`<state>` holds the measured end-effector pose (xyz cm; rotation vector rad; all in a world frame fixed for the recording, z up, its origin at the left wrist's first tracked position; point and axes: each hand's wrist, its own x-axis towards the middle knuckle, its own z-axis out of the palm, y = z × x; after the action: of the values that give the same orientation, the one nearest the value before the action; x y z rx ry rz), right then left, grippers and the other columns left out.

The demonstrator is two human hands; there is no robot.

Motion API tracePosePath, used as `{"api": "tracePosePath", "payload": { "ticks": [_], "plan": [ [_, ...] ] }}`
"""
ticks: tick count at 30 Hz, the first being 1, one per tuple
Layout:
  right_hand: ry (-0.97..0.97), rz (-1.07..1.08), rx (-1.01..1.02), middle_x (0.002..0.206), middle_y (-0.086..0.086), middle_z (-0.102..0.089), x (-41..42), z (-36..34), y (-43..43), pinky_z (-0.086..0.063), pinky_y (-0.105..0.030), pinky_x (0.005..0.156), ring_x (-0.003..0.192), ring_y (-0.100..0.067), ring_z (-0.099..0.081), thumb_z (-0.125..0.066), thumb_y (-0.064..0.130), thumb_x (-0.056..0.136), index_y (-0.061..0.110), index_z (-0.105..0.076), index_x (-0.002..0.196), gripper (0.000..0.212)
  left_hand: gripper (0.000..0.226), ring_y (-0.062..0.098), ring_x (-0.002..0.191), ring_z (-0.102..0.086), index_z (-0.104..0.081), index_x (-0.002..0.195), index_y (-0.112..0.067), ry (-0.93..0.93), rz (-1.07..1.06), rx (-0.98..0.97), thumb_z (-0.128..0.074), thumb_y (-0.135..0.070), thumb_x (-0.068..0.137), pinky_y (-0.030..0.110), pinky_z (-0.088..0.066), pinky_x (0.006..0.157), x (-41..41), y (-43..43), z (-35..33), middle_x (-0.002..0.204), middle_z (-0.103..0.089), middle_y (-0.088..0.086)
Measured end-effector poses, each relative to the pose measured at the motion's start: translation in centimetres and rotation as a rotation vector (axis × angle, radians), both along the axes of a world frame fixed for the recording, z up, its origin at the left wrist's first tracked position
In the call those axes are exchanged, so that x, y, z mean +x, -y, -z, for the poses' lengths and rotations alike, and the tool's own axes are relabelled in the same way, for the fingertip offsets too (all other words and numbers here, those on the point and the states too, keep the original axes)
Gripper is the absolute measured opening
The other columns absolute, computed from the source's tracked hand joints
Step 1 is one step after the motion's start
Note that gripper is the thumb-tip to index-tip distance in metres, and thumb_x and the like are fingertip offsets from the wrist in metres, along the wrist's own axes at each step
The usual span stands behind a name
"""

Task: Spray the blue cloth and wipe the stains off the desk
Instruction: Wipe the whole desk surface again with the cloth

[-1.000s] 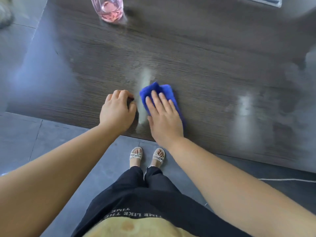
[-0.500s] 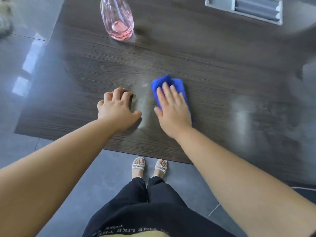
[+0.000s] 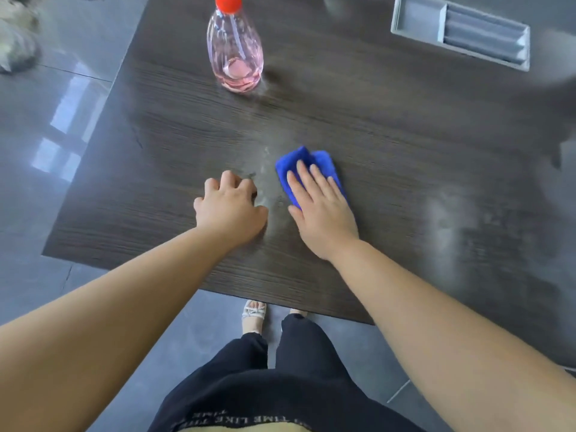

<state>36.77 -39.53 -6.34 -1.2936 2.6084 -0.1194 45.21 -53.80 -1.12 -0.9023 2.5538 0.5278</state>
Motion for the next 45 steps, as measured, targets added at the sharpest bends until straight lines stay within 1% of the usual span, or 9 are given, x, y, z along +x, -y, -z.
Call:
{"api": "tracePosePath", "payload": {
  "ticks": [3, 9, 14, 16, 23, 29, 36, 42, 45],
  "plan": [
    [-0.061, -0.069, 0.020, 0.150, -0.010, -0.034, -5.2, 0.1, -4.3, -0.027, -0.046, 0.110, 0.136, -0.031, -0.036, -0.034, 0.035, 0.092, 0.012, -0.037, 0.143, 0.056, 0.044, 0.029, 0.127, -0.027, -0.048, 0.125, -0.024, -0.059, -0.012, -0.042, -0.050, -0.041, 0.084, 0.042, -0.028, 0.099, -0.6, 0.0, 0.2, 0.136, -0.034, 0.003],
    [0.012, 0.643, 0.093, 0.159, -0.004, 0.004, -13.1, -0.5, -0.2, -0.004, -0.041, 0.118, 0.146, -0.023, 0.000, -0.026, 0.037, 0.101, 0.017, -0.003, 0.151, 0.058, 0.054, 0.027, 0.134, -0.020, -0.038, 0.134, -0.027, -0.126, 0.016, -0.027, -0.052, -0.042, 0.085, 0.041, -0.023, 0.107, -4.6, -1.1, 0.3, 0.146, -0.025, 0.001],
    [0.024, -0.090, 0.013, 0.157, -0.005, -0.017, -8.2, -0.1, 0.1, -0.014, -0.043, 0.116, 0.144, -0.025, -0.017, -0.029, 0.038, 0.097, 0.017, -0.021, 0.149, 0.056, 0.052, 0.029, 0.125, -0.031, -0.041, 0.134, -0.019, -0.011, 0.055, -0.129, -0.047, -0.041, 0.087, 0.040, -0.037, 0.094, -6.3, -1.4, 0.5, 0.140, -0.033, 0.003],
    [-0.007, -0.227, 0.007, 0.156, -0.004, -0.022, -11.7, -0.1, -1.6, -0.016, -0.042, 0.115, 0.143, -0.025, -0.022, -0.031, 0.036, 0.097, 0.018, -0.027, 0.148, 0.054, 0.055, 0.029, 0.123, -0.032, -0.037, 0.136, -0.018, 0.017, 0.113, -0.176, -0.046, -0.042, 0.087, 0.039, -0.040, 0.090, -6.1, -1.4, 0.5, 0.140, -0.033, 0.004],
    [-0.020, 0.337, 0.132, 0.159, -0.005, 0.007, -18.0, -0.3, 4.9, -0.003, -0.041, 0.118, 0.146, -0.022, 0.002, -0.027, 0.038, 0.101, 0.016, -0.001, 0.151, 0.061, 0.068, 0.031, 0.123, -0.030, -0.032, 0.137, -0.013, 0.061, 0.109, -0.191, -0.047, -0.049, 0.082, 0.037, -0.041, 0.088, -6.6, -2.3, 0.5, 0.140, -0.030, 0.007],
    [-0.016, -0.274, 0.104, 0.159, -0.003, 0.001, -14.7, -0.8, 2.4, -0.003, -0.038, 0.116, 0.146, -0.020, -0.002, -0.031, 0.035, 0.100, 0.019, -0.005, 0.151, 0.059, 0.074, 0.031, 0.127, -0.026, -0.030, 0.140, -0.014, 0.052, 0.098, -0.162, -0.050, -0.052, 0.080, 0.040, -0.039, 0.096, -6.3, -2.2, 0.7, 0.145, -0.027, 0.007],
    [-0.019, 0.248, 0.121, 0.159, -0.004, 0.005, -19.1, -0.1, 6.2, -0.003, -0.042, 0.117, 0.146, -0.022, 0.001, -0.026, 0.038, 0.101, 0.017, 0.000, 0.151, 0.060, 0.072, 0.028, 0.131, -0.022, -0.025, 0.143, -0.020, 0.054, 0.085, -0.124, -0.049, -0.050, 0.082, 0.038, -0.036, 0.101, -6.2, -2.1, 0.5, 0.148, -0.022, 0.003],
    [0.009, -0.387, 0.066, 0.159, -0.002, -0.007, -14.9, -0.5, 2.2, -0.005, -0.040, 0.116, 0.146, -0.022, -0.008, -0.032, 0.034, 0.099, 0.020, -0.012, 0.150, 0.056, 0.073, 0.029, 0.132, -0.021, -0.024, 0.144, -0.019, 0.060, 0.074, -0.122, -0.050, -0.047, 0.082, 0.038, -0.033, 0.105, -6.2, -2.1, 0.5, 0.150, -0.020, 0.004],
    [-0.042, -0.138, 0.116, 0.159, -0.002, -0.003, -20.8, -0.4, 2.6, -0.005, -0.040, 0.116, 0.146, -0.022, -0.005, -0.030, 0.032, 0.101, 0.019, -0.009, 0.151, 0.056, 0.071, 0.028, 0.134, -0.018, -0.024, 0.143, -0.017, 0.059, 0.054, -0.103, -0.049, -0.046, 0.083, 0.040, -0.029, 0.108, -6.4, -2.3, 0.5, 0.150, -0.019, 0.005]
  ]
}}
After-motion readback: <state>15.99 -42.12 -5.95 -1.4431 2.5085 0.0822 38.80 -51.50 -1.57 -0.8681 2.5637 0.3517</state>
